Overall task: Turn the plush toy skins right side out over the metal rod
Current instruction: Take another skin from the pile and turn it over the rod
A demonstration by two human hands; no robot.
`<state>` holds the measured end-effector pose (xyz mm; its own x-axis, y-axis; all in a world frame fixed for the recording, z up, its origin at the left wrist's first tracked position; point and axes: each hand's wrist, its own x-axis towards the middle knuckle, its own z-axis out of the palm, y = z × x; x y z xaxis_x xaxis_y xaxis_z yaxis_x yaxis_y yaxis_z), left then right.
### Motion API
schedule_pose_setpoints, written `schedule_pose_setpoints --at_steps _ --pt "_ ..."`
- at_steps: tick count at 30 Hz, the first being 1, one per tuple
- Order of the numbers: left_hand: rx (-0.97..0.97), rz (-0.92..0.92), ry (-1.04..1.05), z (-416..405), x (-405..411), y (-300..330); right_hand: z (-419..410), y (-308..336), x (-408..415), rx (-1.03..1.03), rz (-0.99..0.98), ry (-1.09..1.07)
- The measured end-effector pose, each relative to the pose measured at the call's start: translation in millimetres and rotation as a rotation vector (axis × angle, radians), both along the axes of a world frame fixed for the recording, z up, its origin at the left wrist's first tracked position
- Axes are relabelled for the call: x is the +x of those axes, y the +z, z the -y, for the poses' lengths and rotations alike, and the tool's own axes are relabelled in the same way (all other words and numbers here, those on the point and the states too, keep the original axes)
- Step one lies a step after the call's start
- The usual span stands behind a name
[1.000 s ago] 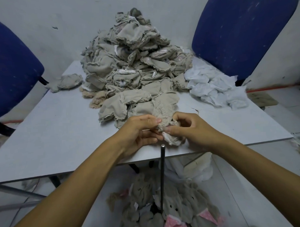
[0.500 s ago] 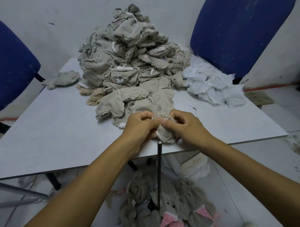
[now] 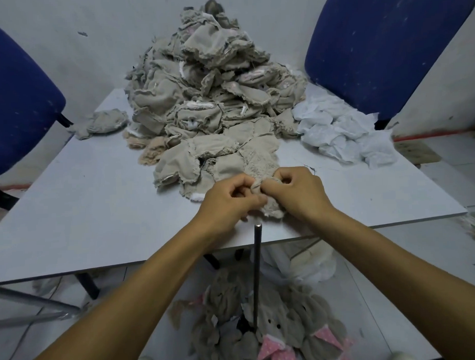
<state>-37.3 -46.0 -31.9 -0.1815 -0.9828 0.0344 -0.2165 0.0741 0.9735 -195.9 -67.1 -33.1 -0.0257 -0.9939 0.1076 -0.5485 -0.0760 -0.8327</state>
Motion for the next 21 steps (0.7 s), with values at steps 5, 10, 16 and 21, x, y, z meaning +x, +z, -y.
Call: schedule_pose_setpoints --at_steps 5,10,16,21 --pt "0.113 -0.130 0.039 2.3 2.9 2.8 -7.7 3.4 3.1 0.263 0.319 0.171" --pt "0.182 -0.249 0.094 4.9 9.3 3.8 -15.0 2.9 -1.4 0.434 0.554 0.357" --pt "0.149 -0.188 0.174 4.1 4.1 0.1 -15.2 -1.1 6.8 0.292 0.438 0.205" --pt "0.067 -0.096 0.027 -2.9 10.0 0.4 -11.2 -4.5 12.9 0.244 0.419 0.023"
